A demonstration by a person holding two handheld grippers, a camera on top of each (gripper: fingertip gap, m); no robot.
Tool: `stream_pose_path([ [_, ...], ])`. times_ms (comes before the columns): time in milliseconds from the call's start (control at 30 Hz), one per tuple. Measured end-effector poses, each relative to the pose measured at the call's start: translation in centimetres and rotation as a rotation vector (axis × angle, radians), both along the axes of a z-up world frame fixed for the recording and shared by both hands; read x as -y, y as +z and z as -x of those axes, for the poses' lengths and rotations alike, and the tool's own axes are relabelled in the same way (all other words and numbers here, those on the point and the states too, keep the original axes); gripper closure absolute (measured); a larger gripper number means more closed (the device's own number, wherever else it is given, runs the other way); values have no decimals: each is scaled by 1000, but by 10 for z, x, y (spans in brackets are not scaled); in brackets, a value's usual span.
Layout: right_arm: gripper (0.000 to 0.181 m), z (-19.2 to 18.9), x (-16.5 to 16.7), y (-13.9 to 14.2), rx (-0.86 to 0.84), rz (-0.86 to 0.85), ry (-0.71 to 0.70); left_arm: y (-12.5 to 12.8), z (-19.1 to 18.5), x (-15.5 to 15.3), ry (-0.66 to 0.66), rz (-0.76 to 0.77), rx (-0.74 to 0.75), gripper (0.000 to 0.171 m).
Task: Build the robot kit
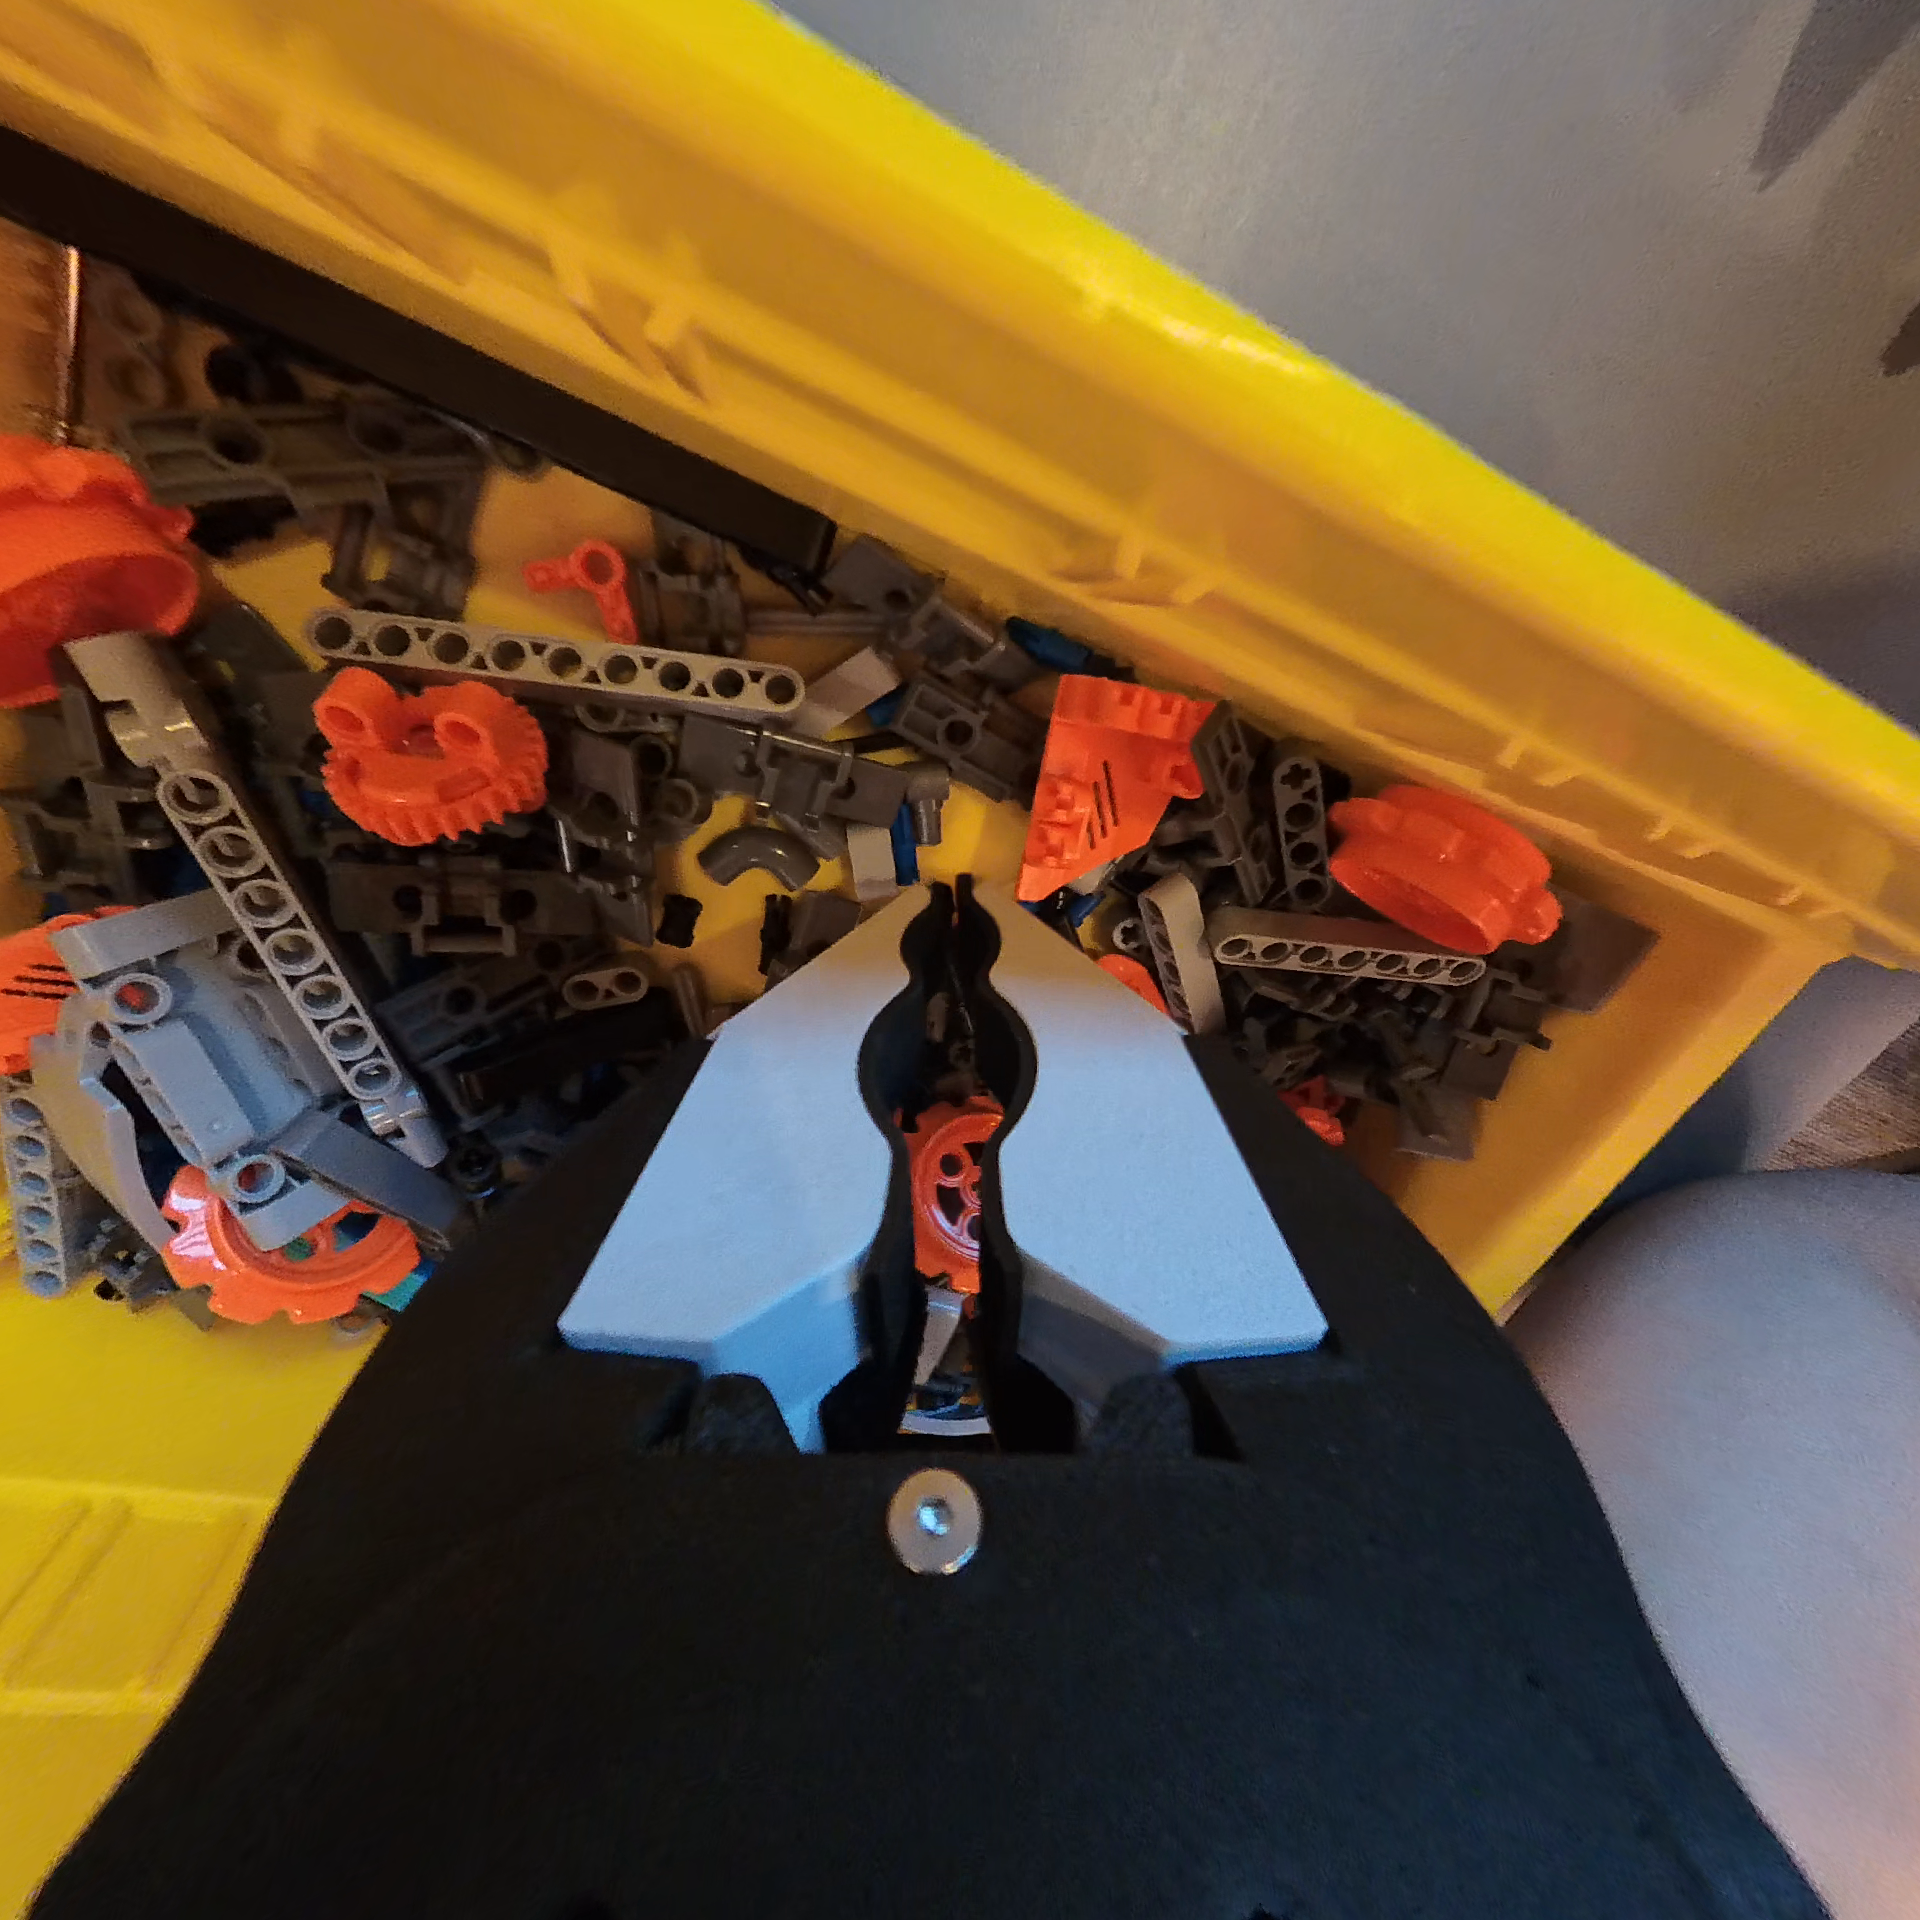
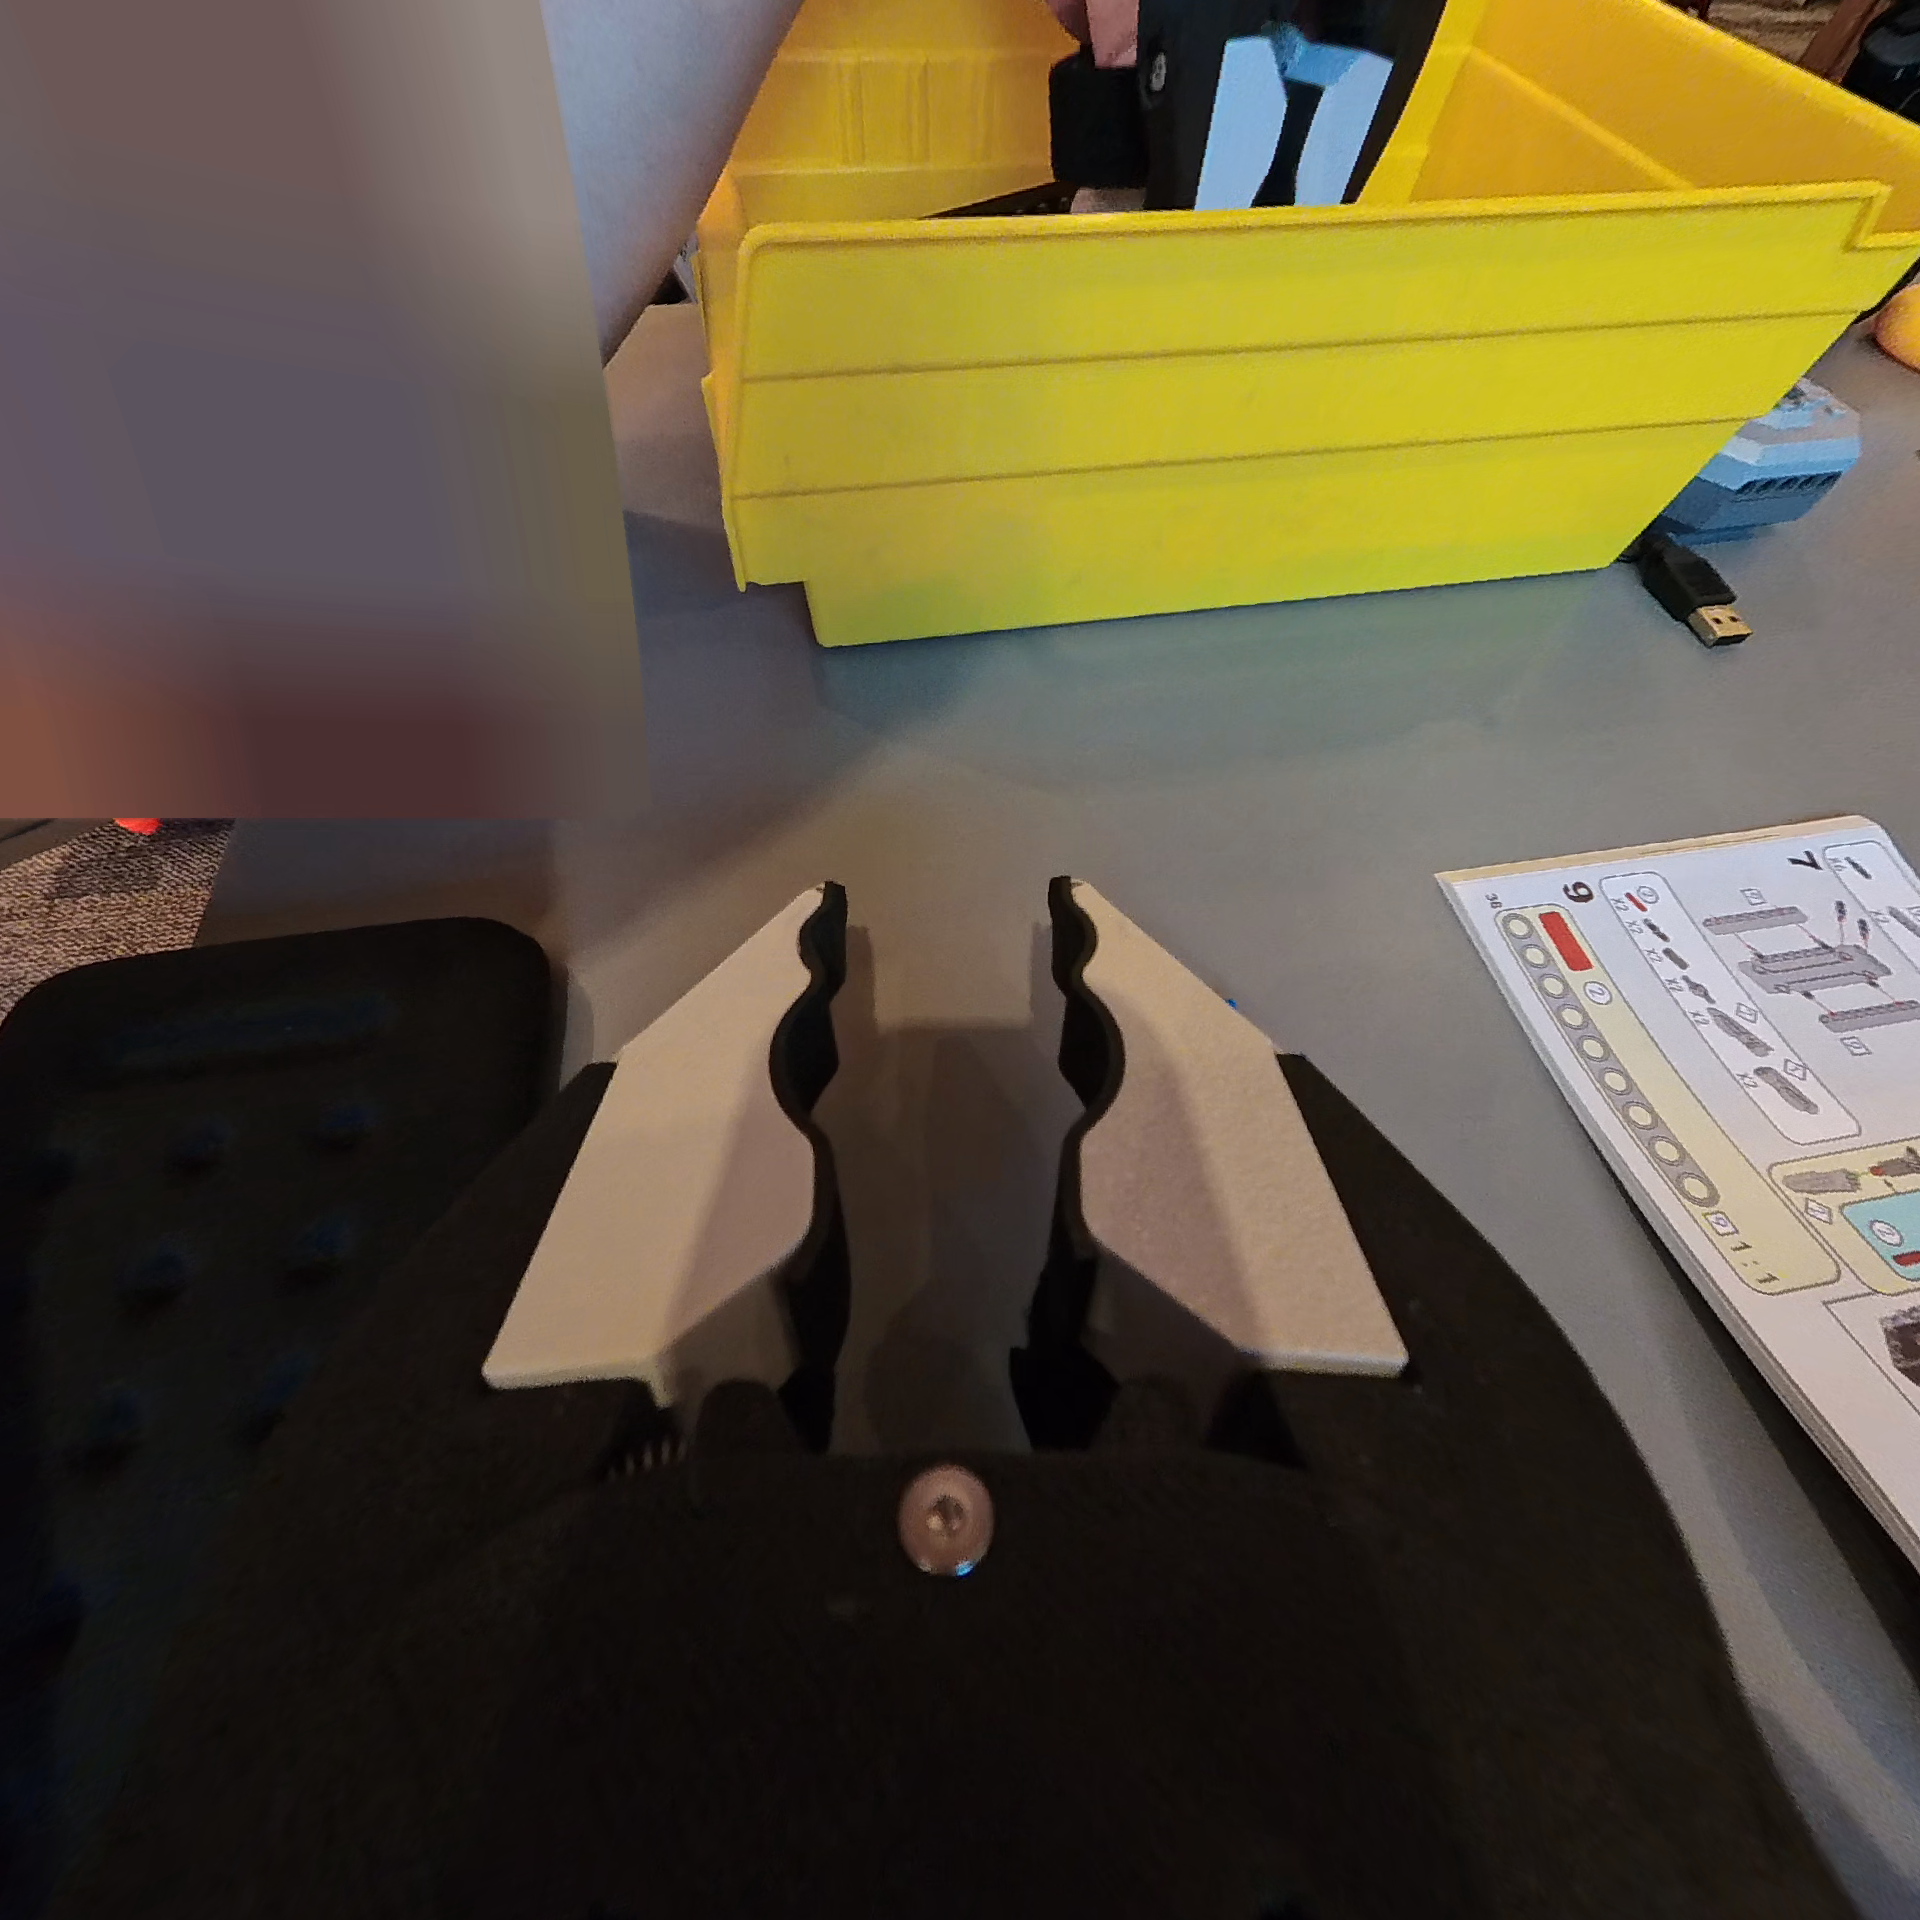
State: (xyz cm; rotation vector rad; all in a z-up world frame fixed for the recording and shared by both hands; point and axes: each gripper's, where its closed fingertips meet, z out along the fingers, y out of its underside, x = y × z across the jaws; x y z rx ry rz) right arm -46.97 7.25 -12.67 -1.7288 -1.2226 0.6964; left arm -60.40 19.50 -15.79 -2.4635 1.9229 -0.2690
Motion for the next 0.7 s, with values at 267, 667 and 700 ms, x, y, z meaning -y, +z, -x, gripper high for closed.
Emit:
stream_pose_path([
  [267, 142, 1, 1, -1, 0, 9, 4, -5, 3, -5, 12, -18, -27, 169],
  [667, 142, 1, 2, -2, 5, 13, 8, -5, 6, -9, 20, -40, -36, 168],
  [700, 142, 1, 2, -2, 5, 14, 9, -5, 7, -9, 19, -43, -36, 167],
])
